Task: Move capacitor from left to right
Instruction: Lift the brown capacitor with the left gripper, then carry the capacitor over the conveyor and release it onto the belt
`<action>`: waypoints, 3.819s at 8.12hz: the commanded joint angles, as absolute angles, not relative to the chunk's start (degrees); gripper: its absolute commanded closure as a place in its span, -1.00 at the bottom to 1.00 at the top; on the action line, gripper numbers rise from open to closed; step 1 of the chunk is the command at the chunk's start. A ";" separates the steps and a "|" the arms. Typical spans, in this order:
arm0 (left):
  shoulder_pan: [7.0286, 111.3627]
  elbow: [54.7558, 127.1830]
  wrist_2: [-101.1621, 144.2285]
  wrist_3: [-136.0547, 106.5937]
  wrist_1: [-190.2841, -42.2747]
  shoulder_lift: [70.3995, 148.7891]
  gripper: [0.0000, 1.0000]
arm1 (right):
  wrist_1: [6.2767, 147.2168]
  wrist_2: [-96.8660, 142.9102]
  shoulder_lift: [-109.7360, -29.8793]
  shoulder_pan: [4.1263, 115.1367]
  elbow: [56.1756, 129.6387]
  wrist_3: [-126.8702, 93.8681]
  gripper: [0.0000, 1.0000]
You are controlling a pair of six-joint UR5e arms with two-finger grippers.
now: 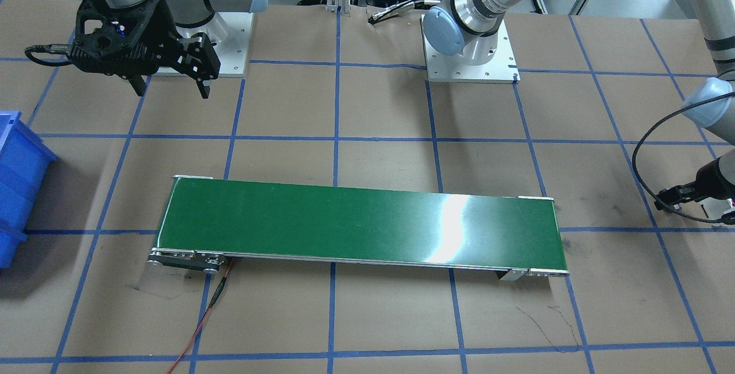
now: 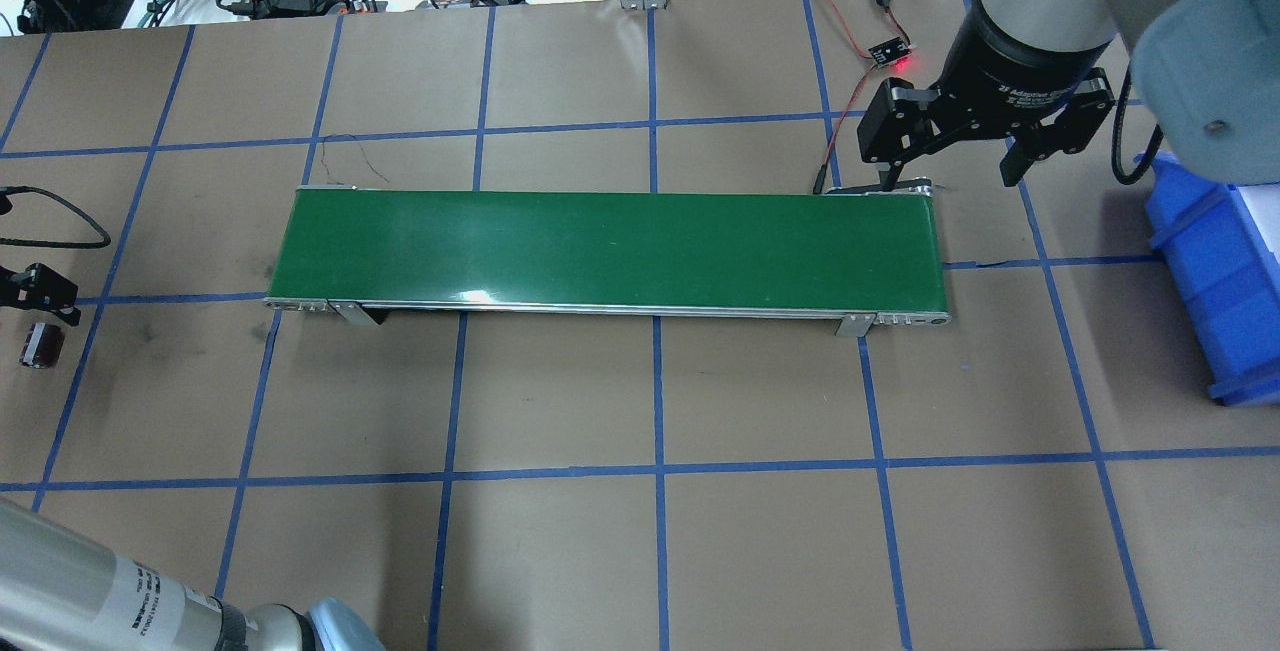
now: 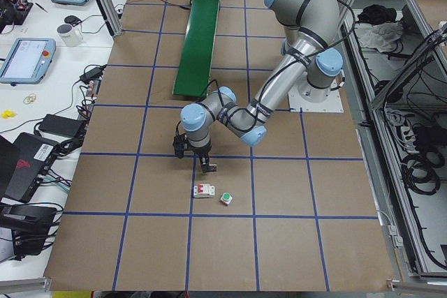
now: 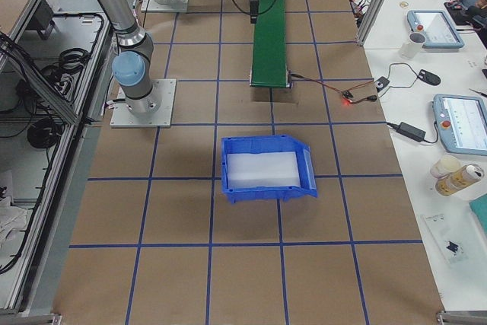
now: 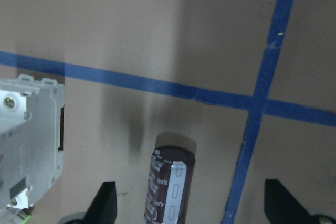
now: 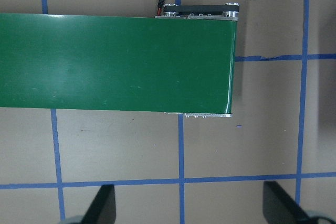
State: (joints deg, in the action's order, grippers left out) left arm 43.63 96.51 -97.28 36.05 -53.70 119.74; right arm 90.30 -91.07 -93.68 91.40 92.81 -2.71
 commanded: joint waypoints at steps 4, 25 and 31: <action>42.27 96.68 -97.29 37.97 -53.79 121.02 -0.52 | 90.00 -90.97 -93.60 91.41 92.81 -2.64 -1.00; 73.92 96.06 -89.30 29.96 -60.38 108.61 1.00 | 89.47 -91.41 -93.52 91.41 92.90 -2.64 -1.00; 73.83 96.59 -89.74 29.53 -61.34 112.85 1.00 | 89.30 -91.49 -93.52 91.41 92.90 -2.64 -1.00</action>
State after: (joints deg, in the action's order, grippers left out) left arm 73.84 96.37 -89.71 30.08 -60.94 112.36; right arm 89.38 -91.49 -93.52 91.41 92.90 -2.64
